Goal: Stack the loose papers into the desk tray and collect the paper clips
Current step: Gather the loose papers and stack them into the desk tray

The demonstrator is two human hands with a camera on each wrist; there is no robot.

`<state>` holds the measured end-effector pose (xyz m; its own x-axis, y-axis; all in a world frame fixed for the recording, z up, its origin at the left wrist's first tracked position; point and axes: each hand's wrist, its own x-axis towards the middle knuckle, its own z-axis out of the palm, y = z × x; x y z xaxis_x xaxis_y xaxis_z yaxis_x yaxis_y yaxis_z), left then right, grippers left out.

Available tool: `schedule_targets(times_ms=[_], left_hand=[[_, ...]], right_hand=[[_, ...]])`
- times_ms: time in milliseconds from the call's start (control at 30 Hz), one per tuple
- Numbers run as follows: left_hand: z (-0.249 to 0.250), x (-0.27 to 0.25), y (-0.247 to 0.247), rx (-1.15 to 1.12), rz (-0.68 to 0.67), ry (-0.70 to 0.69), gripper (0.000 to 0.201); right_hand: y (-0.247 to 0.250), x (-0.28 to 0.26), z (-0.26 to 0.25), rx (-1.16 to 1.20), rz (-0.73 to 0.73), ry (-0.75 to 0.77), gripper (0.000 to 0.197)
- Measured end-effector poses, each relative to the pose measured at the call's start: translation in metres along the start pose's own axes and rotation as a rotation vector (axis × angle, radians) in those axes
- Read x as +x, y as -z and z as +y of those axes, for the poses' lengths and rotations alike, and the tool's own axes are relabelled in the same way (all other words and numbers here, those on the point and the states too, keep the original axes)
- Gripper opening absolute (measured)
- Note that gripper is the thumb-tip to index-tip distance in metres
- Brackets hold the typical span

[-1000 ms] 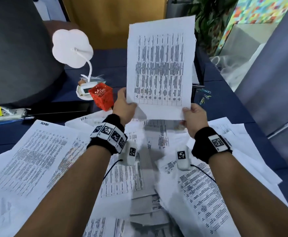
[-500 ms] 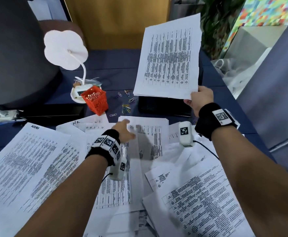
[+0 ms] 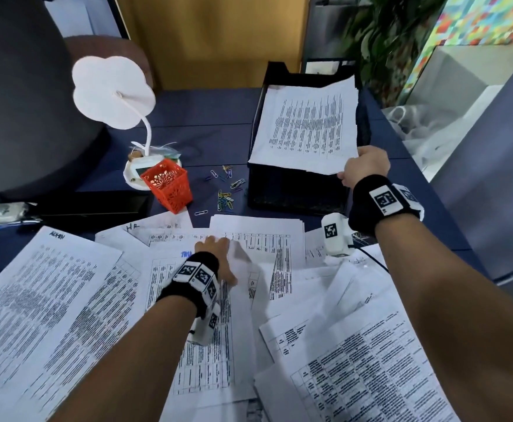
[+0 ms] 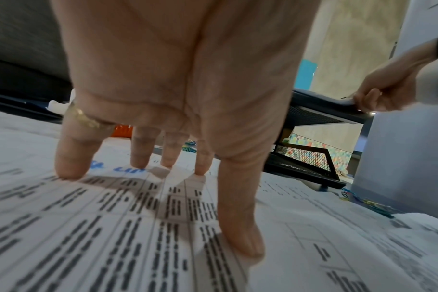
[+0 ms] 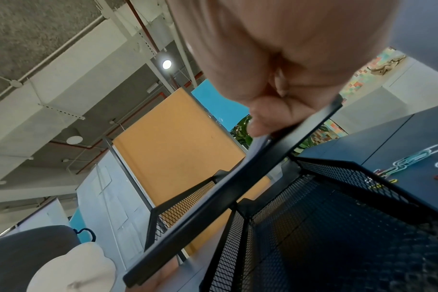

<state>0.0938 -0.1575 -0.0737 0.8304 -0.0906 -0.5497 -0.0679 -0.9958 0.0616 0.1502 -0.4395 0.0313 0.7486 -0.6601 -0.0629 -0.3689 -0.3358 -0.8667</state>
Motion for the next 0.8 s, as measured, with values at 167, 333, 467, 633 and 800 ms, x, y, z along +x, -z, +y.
schedule_targets(times_ms=[167,333,467,633,800], left_hand=[[0.001,-0.001,0.0,-0.006,-0.004,0.002,0.082],[0.002,0.001,0.0,0.013,0.005,0.003,0.08],[0.001,0.002,-0.002,-0.002,0.011,0.0,0.078],[-0.004,-0.003,-0.002,-0.078,0.017,-0.032,0.1],[-0.021,-0.015,-0.012,-0.306,0.114,-0.024,0.102]], right_hand=[[-0.002,0.004,-0.005,0.168,-0.006,-0.026,0.033],[-0.002,0.005,-0.007,0.044,-0.025,-0.013,0.041],[0.005,-0.005,-0.006,-0.264,-0.025,0.084,0.034],[0.004,-0.031,0.004,-0.265,-0.035,0.211,0.034],[-0.016,-0.083,0.026,-0.263,-0.231,0.203,0.028]])
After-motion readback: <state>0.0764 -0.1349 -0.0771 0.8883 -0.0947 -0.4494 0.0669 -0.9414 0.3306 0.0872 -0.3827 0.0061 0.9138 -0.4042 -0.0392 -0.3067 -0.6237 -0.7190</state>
